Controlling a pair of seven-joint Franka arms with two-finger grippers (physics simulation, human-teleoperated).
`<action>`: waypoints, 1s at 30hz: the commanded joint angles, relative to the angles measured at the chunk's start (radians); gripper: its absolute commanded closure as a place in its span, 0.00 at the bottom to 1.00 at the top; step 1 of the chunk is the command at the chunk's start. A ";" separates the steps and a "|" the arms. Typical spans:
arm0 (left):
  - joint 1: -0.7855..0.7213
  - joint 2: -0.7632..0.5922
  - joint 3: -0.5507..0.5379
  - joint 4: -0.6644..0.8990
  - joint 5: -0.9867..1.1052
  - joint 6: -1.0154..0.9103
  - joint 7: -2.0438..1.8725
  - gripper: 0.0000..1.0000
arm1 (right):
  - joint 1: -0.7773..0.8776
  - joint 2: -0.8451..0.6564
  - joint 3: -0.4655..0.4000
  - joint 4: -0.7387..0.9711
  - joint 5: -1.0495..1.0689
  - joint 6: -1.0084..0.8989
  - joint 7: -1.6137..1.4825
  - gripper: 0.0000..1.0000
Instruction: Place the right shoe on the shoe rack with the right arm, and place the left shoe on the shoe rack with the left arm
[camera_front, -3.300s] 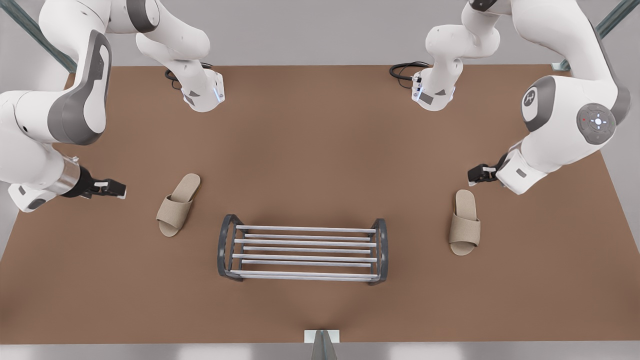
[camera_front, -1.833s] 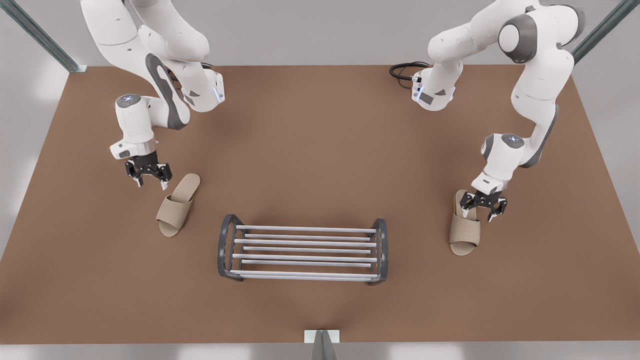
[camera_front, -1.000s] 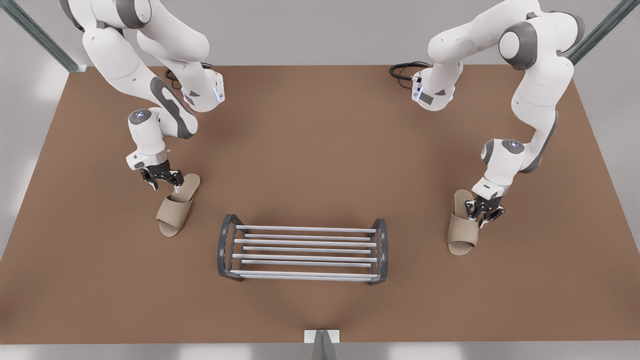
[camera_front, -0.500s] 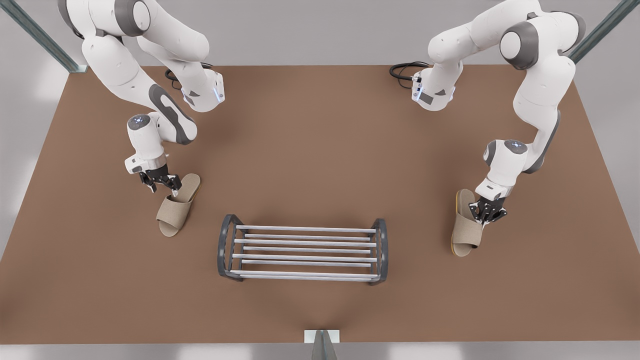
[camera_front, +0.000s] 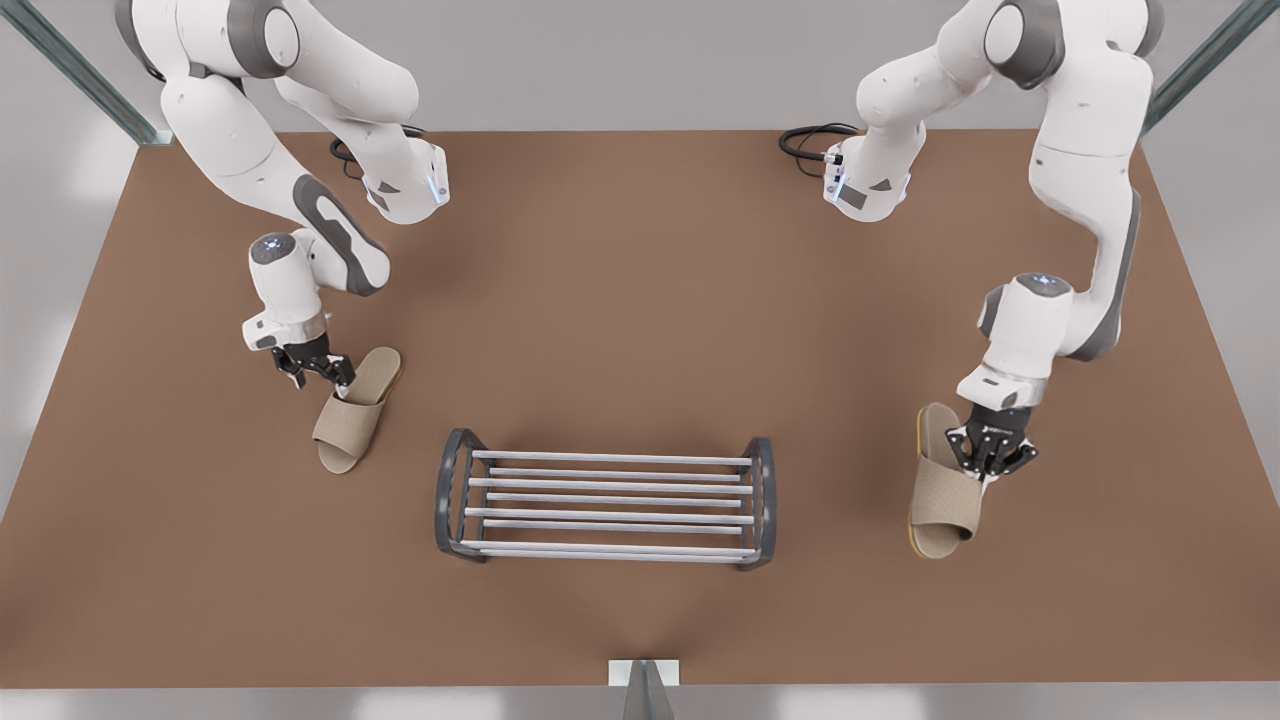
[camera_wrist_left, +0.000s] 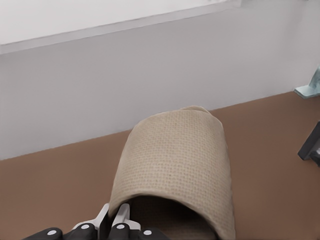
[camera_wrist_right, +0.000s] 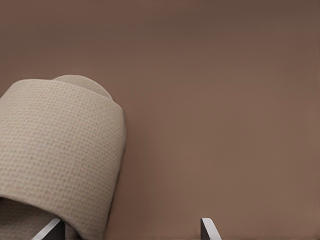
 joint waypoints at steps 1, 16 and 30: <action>0.000 -0.018 -0.049 0.055 0.002 -0.284 -0.320 0.79 | 0.000 0.001 -0.002 0.001 0.000 0.000 -0.003 0.00; -0.047 -0.092 -0.395 0.351 0.011 -0.897 -0.637 0.79 | -0.003 0.029 -0.008 0.058 0.000 -0.002 -0.009 0.00; -0.494 0.109 -0.374 0.696 0.191 -1.221 -0.901 0.79 | -0.020 0.066 -0.007 0.113 -0.001 -0.002 -0.065 0.00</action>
